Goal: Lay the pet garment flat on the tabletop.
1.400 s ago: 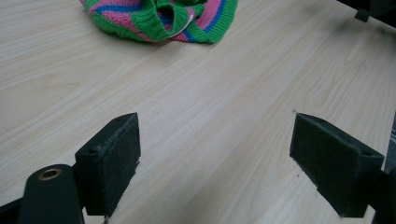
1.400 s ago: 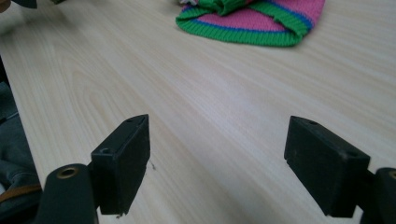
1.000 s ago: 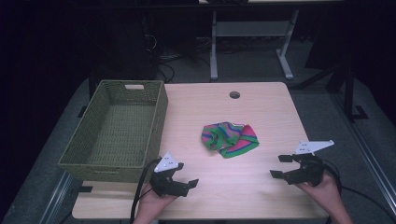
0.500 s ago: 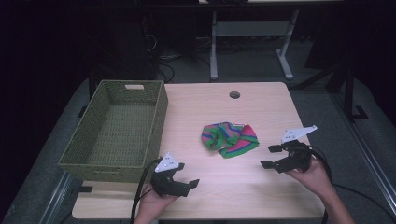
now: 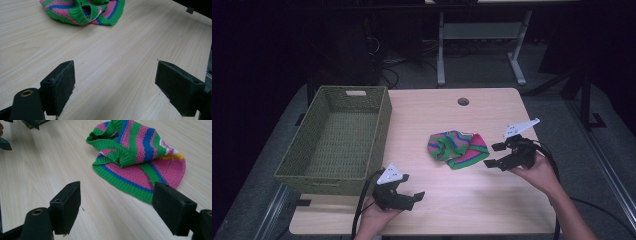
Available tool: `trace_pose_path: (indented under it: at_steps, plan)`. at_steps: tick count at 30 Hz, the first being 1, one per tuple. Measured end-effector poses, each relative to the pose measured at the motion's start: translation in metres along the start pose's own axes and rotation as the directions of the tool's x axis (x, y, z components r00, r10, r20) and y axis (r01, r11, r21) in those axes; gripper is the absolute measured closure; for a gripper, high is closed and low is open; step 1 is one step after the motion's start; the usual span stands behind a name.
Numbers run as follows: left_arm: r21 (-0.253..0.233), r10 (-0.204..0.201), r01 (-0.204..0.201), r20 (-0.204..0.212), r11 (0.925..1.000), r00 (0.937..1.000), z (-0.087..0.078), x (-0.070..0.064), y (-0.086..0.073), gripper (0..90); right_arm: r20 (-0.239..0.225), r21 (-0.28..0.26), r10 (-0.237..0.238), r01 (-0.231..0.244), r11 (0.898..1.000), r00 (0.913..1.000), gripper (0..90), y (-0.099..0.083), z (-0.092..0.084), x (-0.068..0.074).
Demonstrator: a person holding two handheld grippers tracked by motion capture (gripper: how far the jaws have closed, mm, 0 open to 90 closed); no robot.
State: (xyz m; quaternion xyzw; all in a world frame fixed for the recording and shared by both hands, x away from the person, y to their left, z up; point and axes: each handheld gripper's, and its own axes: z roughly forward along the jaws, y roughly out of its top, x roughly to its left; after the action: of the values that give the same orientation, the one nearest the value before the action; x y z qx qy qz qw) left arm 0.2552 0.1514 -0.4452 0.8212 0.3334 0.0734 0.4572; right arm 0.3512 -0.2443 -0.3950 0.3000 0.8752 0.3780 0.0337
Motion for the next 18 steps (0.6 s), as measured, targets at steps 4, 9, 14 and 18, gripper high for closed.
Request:
trace_pose_path:
  at_steps: [4,9,14,18]
  plan:
    - [-0.001,0.001,-0.001,0.004,1.0,1.0,0.0,0.0,0.0,15.9,-0.006,0.003,-0.005,0.005,1.0,1.0,22.9,0.008,0.005,-0.002]
    - [0.002,0.003,-0.003,0.003,1.0,1.0,0.001,-0.001,0.0,15.9,0.003,0.008,-0.015,0.015,1.0,0.9999,23.0,0.018,0.007,-0.005]
    - [0.005,0.005,-0.005,-0.001,1.0,1.0,0.0,-0.001,0.0,15.9,-0.001,-0.005,-0.007,0.007,1.0,1.0,22.9,0.024,0.007,-0.007]
    - [-0.007,0.002,-0.002,-0.007,1.0,1.0,-0.001,-0.001,0.0,15.9,0.006,-0.013,-0.01,0.01,1.0,0.9999,22.9,0.027,0.009,-0.009]
